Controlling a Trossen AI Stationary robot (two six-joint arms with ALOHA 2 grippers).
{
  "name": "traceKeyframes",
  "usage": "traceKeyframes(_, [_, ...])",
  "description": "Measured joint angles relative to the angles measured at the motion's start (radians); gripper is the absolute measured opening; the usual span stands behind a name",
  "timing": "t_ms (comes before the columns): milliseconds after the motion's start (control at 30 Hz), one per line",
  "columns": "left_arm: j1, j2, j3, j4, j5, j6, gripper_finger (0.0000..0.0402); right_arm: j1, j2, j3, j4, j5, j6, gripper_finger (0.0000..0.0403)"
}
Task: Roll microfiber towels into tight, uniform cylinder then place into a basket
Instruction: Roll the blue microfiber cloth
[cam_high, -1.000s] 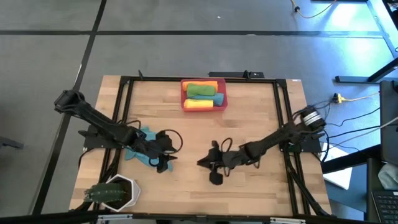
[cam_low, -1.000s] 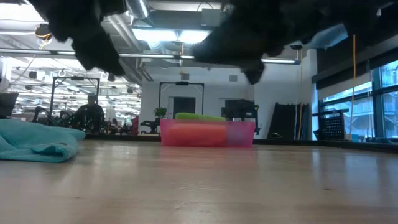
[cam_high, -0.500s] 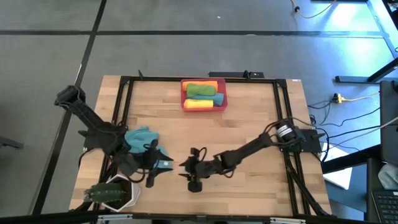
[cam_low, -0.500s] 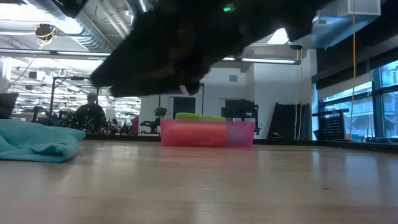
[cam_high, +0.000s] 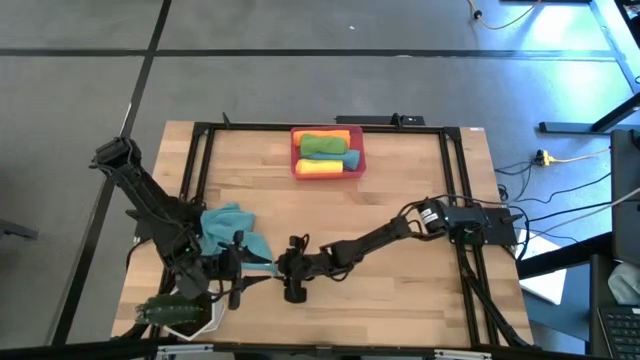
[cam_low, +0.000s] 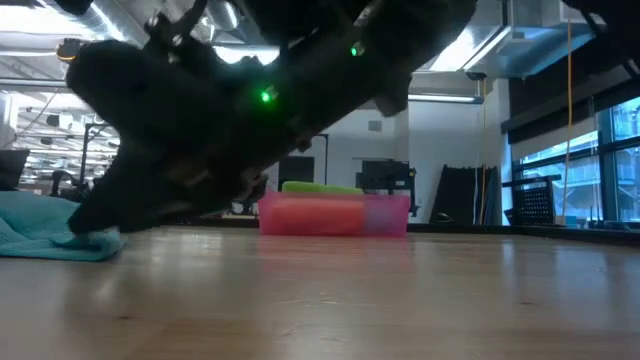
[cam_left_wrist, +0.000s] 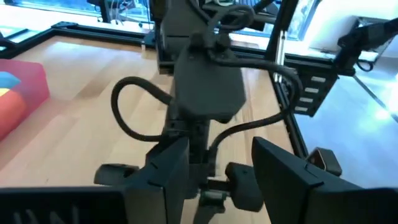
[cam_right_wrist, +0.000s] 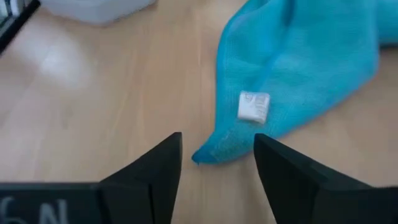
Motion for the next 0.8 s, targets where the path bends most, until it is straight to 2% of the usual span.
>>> traceKeyframes(300, [0.002,0.000,0.000,-0.008,-0.005,0.002,0.0163,-0.005,0.043,0.022,-0.004,-0.006,0.038,0.0190])
traceKeyframes(433, [0.012,0.000,0.000,-0.009,-0.005,0.027,0.0163,-0.006,0.043,0.022,-0.009,-0.003,0.052,0.0140])
traceKeyframes(633, [0.040,0.000,0.000,-0.009,-0.005,0.093,0.0163,-0.008,0.013,0.021,-0.090,-0.031,0.051,0.0017])
traceKeyframes(800, [0.066,0.000,0.000,-0.009,-0.003,0.129,0.0163,0.001,-0.076,0.017,-0.275,-0.019,0.051,0.0015])
